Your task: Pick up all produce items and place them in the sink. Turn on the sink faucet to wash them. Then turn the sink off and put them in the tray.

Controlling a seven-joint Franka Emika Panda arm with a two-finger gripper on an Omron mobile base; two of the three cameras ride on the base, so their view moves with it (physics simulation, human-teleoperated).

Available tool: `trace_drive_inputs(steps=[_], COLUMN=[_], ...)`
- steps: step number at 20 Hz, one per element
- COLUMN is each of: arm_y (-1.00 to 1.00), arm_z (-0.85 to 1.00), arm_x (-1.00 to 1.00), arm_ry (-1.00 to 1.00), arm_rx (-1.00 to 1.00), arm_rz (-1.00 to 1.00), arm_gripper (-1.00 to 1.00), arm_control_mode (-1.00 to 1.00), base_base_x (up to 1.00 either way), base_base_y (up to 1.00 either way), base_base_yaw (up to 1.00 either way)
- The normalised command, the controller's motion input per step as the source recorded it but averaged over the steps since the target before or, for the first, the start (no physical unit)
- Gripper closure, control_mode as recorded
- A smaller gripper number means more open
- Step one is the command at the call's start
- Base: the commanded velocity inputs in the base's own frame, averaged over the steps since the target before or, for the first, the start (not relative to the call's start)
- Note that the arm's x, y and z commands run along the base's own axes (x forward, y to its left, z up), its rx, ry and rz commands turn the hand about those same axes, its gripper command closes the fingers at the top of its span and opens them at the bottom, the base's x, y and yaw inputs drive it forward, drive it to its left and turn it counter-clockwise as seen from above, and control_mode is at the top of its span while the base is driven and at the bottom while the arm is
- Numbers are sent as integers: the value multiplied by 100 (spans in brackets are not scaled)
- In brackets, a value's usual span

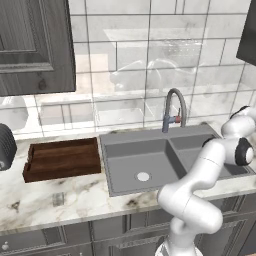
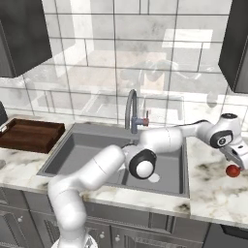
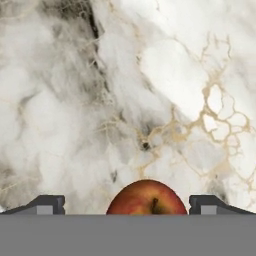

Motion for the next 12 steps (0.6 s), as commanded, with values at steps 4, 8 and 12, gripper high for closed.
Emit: trace_drive_inputs(steps=[4,8,12], arm_y=[15,38,40], arm_z=[-5,-19,-35], arm_x=[-14,-4,-8], arm_ry=[4,0,0], arm_rx=[0,0,0], arm_rz=[-3,0,0], arm_gripper=[-100,-100,-100], arm_control_mode=[-100,-100,-100], base_base_x=[0,0,0], base_base_y=[0,0,0], base_base_yaw=[0,0,0])
